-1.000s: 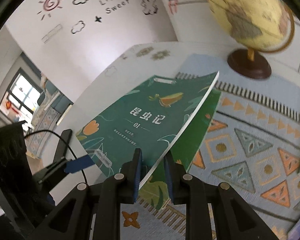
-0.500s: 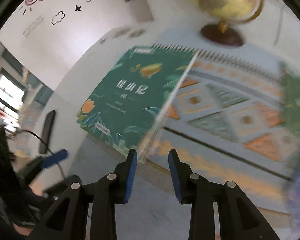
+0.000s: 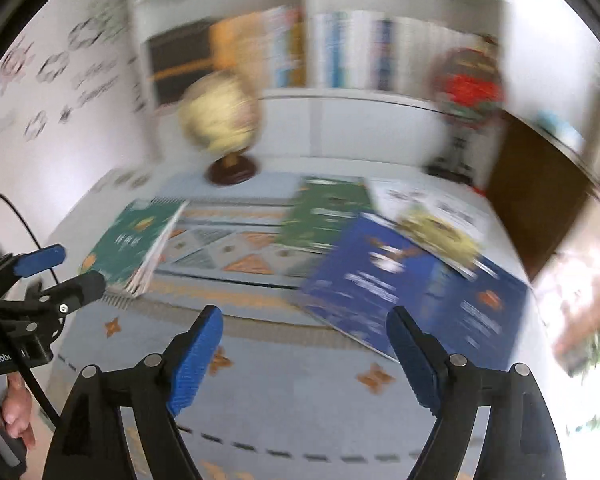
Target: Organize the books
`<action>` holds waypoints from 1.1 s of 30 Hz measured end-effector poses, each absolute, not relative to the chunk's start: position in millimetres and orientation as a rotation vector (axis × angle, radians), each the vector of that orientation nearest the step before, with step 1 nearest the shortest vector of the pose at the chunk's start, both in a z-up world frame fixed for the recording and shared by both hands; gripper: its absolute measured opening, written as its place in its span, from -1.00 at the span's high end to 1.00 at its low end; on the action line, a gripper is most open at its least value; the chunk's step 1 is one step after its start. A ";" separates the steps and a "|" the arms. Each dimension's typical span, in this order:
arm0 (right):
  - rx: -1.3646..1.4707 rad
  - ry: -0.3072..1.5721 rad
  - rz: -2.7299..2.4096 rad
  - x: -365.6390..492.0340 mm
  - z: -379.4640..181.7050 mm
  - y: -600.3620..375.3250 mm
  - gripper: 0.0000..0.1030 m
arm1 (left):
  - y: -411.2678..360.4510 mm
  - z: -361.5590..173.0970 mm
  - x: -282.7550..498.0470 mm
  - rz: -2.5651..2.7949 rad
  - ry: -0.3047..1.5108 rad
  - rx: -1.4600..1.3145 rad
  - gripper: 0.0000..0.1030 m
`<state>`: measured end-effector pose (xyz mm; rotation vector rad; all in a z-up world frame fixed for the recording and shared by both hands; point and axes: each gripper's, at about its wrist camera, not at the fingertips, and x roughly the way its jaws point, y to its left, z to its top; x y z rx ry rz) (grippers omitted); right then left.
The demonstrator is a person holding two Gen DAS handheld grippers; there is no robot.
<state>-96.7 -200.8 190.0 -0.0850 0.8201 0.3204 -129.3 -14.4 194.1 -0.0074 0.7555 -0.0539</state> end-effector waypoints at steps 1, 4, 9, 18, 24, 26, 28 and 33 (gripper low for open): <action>-0.065 0.826 0.278 -100.2 193.4 -221.8 -0.60 | -31.3 200.0 -131.1 -0.090 0.750 -0.005 -0.75; -0.058 0.833 0.194 -104.3 200.3 -265.6 -0.60 | -63.0 207.8 -122.0 -0.211 0.793 -0.042 -0.76; 0.021 0.837 0.158 -95.3 213.6 -316.3 -0.60 | -92.2 222.7 -78.4 -0.249 0.813 -0.109 -0.76; 0.225 0.872 0.141 -38.1 191.3 -361.1 -0.59 | -129.4 186.7 49.6 -0.448 0.942 -0.198 -0.78; 0.411 0.959 0.088 17.4 141.5 -379.4 0.08 | -156.3 156.0 121.7 -0.537 1.006 -0.172 -0.78; 0.449 0.980 0.079 34.8 128.4 -385.4 0.08 | -172.7 145.7 143.5 -0.560 1.035 -0.109 -0.78; 0.433 0.996 0.064 56.1 118.0 -388.6 0.08 | -185.5 131.2 165.9 -0.544 1.074 -0.066 -0.78; 0.435 1.049 0.052 121.0 87.3 -402.2 0.08 | -202.3 91.9 235.1 -0.488 1.142 -0.100 -0.78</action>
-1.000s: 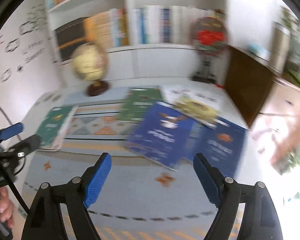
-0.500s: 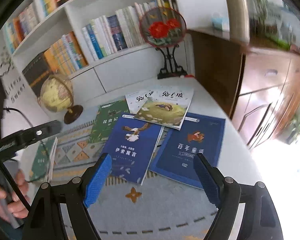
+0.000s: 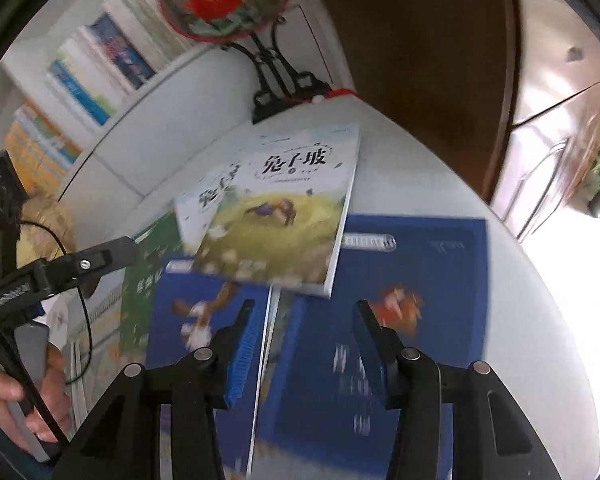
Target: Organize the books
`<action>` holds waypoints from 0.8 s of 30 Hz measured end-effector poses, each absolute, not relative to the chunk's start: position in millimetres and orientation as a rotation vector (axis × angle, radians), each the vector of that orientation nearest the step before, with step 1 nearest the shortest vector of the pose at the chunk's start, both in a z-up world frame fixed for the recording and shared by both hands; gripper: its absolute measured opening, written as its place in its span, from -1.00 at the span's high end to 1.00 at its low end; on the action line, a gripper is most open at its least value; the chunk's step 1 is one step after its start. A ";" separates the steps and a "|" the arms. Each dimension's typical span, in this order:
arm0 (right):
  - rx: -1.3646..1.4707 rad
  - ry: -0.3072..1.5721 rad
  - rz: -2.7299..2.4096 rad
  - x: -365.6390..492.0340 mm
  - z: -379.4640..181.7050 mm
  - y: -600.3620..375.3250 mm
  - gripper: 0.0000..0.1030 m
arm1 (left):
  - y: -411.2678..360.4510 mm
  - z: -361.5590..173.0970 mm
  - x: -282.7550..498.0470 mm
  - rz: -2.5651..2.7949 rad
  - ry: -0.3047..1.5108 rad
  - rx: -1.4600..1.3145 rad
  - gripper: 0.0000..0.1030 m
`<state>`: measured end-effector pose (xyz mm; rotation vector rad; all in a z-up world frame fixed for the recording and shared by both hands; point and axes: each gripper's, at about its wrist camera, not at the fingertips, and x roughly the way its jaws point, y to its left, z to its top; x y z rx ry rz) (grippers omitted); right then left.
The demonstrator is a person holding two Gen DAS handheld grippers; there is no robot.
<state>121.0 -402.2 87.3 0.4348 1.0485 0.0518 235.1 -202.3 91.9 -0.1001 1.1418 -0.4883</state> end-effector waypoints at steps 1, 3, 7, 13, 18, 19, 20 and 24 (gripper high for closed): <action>0.442 1.053 0.048 131.3 82.2 -405.2 0.08 | -204.1 86.0 247.2 -0.496 1.138 -0.121 -0.78; 0.448 1.066 0.042 157.5 71.9 -411.7 0.08 | -206.0 70.9 269.0 -0.515 1.153 -0.173 -0.75; 0.456 1.090 0.030 196.3 46.7 -426.0 0.08 | -208.5 41.6 299.3 -0.546 1.198 -0.249 -0.66; 0.438 1.127 0.014 227.8 18.0 -435.5 0.08 | -218.9 21.3 309.2 -0.607 1.230 -0.263 -0.50; 0.412 1.143 0.068 238.5 9.8 -424.3 0.15 | -224.7 16.1 308.4 -0.646 1.247 -0.248 -0.36; 0.381 1.145 0.060 238.5 11.0 -420.7 0.15 | -225.0 15.7 307.4 -0.653 1.254 -0.248 -0.36; 0.350 1.143 0.058 238.0 12.3 -417.3 0.15 | -223.1 16.8 303.9 -0.662 1.258 -0.256 -0.36; 0.274 1.141 0.099 223.4 21.0 -411.7 0.14 | -204.8 28.8 270.3 -0.737 1.216 -0.357 -0.36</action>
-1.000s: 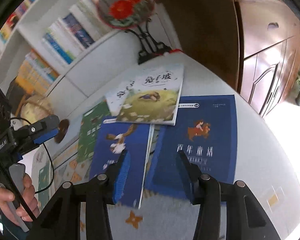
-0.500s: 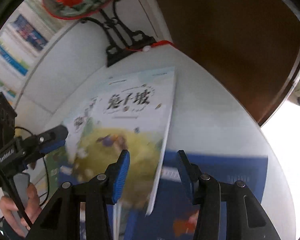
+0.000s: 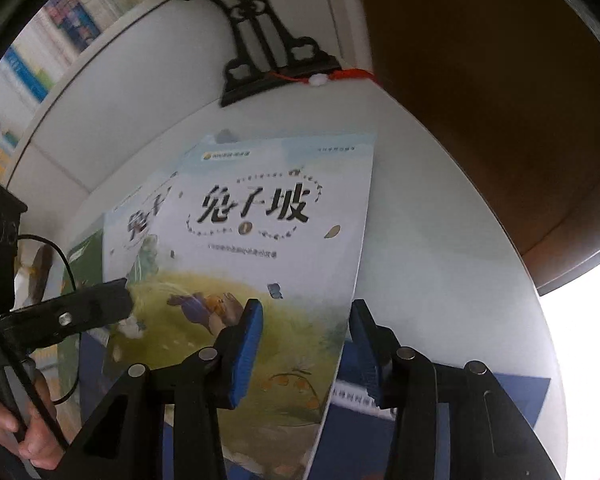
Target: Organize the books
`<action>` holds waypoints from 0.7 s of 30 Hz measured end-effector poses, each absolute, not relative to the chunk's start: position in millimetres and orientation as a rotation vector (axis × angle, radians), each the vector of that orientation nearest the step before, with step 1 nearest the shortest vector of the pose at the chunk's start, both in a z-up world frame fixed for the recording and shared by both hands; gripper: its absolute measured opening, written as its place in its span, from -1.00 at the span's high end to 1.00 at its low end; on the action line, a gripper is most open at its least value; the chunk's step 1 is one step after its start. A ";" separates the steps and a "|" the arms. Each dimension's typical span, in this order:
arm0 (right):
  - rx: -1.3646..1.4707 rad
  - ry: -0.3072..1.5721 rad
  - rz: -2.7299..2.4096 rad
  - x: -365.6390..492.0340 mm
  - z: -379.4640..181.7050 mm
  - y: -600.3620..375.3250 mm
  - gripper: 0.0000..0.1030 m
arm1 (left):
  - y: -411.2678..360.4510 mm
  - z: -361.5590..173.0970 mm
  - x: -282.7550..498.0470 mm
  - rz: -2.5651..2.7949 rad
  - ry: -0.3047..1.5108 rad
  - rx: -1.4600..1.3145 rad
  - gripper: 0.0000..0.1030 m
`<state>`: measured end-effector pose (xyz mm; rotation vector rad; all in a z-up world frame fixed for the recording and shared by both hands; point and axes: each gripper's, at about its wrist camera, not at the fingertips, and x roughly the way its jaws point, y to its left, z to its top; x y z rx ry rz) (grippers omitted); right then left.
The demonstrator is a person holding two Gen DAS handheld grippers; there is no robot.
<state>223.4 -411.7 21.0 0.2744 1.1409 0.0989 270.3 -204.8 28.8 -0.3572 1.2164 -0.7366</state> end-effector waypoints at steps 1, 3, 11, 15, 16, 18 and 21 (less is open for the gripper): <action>0.268 1.137 0.122 219.4 23.6 -410.1 0.14 | -195.6 34.9 252.1 -0.768 1.187 -0.406 -0.36; 0.237 1.137 0.186 207.9 27.8 -403.4 0.13 | -184.4 40.6 229.7 -0.807 1.148 -0.467 -0.36; 0.207 1.175 0.367 186.1 18.5 -365.8 0.13 | -189.1 13.7 206.0 -0.711 1.180 -0.486 -0.27; 0.289 1.213 0.370 188.0 18.1 -379.5 0.12 | -164.4 2.8 210.7 -0.713 1.200 -0.713 0.23; 0.344 1.234 0.383 187.9 17.2 -386.3 0.09 | -162.4 3.5 211.7 -0.715 1.202 -0.718 0.23; 0.423 1.249 0.393 183.0 17.1 -396.8 -0.13 | -161.7 2.5 211.5 -0.732 1.213 -0.760 0.23; 0.532 1.248 0.409 169.4 17.5 -408.1 -0.21 | -161.9 -1.8 215.4 -0.786 1.233 -0.932 0.23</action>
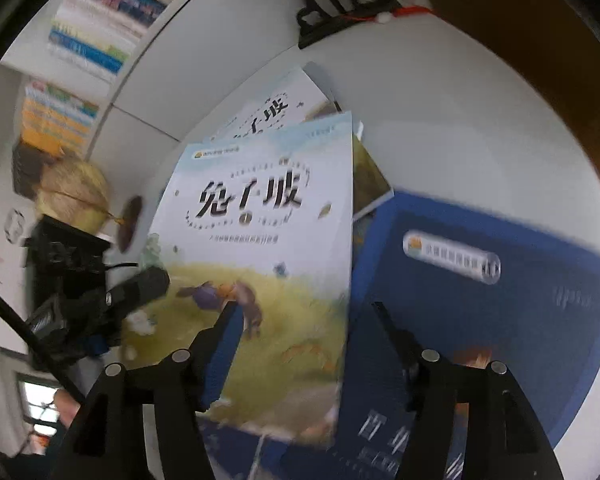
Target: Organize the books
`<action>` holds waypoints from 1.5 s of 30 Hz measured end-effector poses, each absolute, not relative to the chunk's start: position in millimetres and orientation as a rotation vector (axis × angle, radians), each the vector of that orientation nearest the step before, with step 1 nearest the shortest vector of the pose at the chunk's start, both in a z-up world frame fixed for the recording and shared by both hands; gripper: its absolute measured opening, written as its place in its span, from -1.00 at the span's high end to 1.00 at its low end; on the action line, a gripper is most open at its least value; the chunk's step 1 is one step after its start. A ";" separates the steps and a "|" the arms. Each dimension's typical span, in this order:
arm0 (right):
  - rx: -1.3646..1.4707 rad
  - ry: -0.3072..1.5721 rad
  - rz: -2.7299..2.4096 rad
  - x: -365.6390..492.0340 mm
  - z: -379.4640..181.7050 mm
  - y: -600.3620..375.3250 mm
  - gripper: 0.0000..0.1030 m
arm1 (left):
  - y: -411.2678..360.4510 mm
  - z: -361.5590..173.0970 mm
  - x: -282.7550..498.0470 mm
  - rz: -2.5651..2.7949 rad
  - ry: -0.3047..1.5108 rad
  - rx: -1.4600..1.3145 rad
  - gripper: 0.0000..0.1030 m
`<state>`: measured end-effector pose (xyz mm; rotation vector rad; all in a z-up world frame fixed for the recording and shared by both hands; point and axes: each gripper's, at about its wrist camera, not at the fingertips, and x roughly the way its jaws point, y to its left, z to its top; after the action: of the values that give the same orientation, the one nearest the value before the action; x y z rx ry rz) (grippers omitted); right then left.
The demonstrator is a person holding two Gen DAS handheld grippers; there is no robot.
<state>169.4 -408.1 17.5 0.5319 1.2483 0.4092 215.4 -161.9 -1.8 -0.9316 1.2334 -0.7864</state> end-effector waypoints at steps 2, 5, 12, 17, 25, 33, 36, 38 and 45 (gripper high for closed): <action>0.590 1.263 0.424 160.1 15.6 -410.5 -0.21 | -164.3 -0.7 216.6 -0.819 1.240 -1.003 0.23; 0.698 1.273 0.454 146.3 8.9 -415.8 -0.26 | -168.5 -2.1 219.7 -0.860 1.263 -1.113 0.23; 0.909 1.239 0.460 142.1 -4.6 -429.9 -0.34 | -165.5 -4.2 215.2 -0.785 1.320 -1.045 0.23; 0.617 1.194 0.396 144.0 25.0 -406.3 0.34 | -166.6 -9.0 205.8 -0.731 1.345 -0.987 0.23; 0.509 1.140 0.451 142.8 44.9 -388.2 0.52 | -146.6 -14.2 189.0 -0.741 1.302 -1.125 0.23; 0.335 1.071 0.495 134.3 74.7 -362.8 0.52 | -124.3 3.4 164.8 -0.724 1.237 -1.166 0.23; 0.252 1.043 0.524 127.8 86.1 -350.1 0.52 | -114.4 15.1 152.1 -0.703 1.200 -1.143 0.23; 0.213 1.025 0.549 123.6 93.9 -340.2 0.51 | -104.2 22.5 139.7 -0.686 1.171 -1.124 0.23; 0.155 0.968 0.669 109.0 120.0 -297.4 0.48 | -61.9 68.8 94.8 -0.590 1.030 -1.006 0.23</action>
<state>109.0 -297.4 120.0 0.1550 0.9679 0.6686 94.8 -61.9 68.8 -1.0058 1.0304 -0.5904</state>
